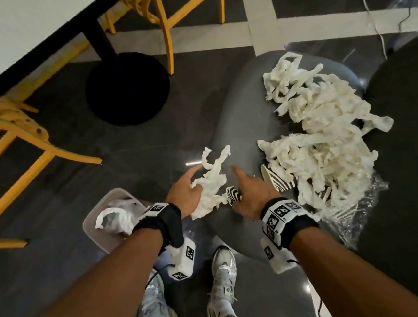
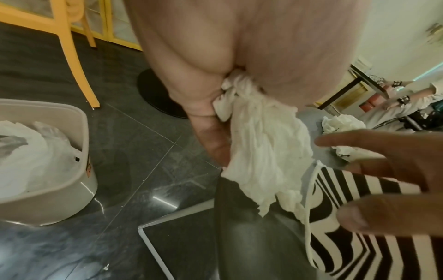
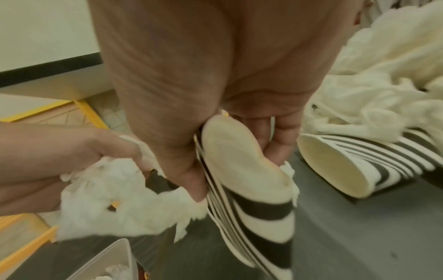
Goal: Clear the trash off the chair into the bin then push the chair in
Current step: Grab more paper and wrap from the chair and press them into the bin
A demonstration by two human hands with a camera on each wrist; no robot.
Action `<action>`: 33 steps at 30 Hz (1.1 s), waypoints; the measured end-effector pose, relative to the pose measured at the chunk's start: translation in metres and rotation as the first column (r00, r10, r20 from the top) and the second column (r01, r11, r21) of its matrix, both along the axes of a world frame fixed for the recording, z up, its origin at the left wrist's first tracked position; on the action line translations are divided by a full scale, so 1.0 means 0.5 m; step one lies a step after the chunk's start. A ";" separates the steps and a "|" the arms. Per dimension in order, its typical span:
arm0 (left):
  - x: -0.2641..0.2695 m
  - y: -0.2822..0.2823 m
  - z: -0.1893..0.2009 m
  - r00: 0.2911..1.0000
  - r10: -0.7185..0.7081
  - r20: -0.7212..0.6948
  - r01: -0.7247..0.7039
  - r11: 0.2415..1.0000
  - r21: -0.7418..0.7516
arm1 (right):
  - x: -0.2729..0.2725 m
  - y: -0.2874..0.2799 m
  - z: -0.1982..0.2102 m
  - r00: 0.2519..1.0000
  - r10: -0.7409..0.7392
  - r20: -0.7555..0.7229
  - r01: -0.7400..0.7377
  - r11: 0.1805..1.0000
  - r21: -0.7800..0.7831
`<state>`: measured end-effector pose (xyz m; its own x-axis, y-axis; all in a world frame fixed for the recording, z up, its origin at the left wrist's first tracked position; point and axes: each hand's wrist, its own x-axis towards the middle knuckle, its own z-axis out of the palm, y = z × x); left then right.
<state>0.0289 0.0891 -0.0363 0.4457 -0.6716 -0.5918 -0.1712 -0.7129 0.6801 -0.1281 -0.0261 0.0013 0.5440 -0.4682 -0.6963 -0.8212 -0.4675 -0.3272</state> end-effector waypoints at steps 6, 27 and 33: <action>-0.025 0.013 -0.047 0.998 -0.048 -0.040 0.051 0.995 0.089 | 0.049 -0.024 -0.023 0.958 0.178 -0.224 -0.178 0.984 0.022; -0.066 0.065 -0.049 0.945 -0.308 0.109 0.325 0.923 -0.205 | 0.110 0.029 -0.013 0.987 -0.023 -0.156 0.023 1.000 -0.005; 0.092 0.212 -0.049 0.998 -0.058 0.033 0.061 0.992 -0.114 | 0.274 0.150 -0.028 0.997 0.076 -0.014 -0.073 0.988 0.137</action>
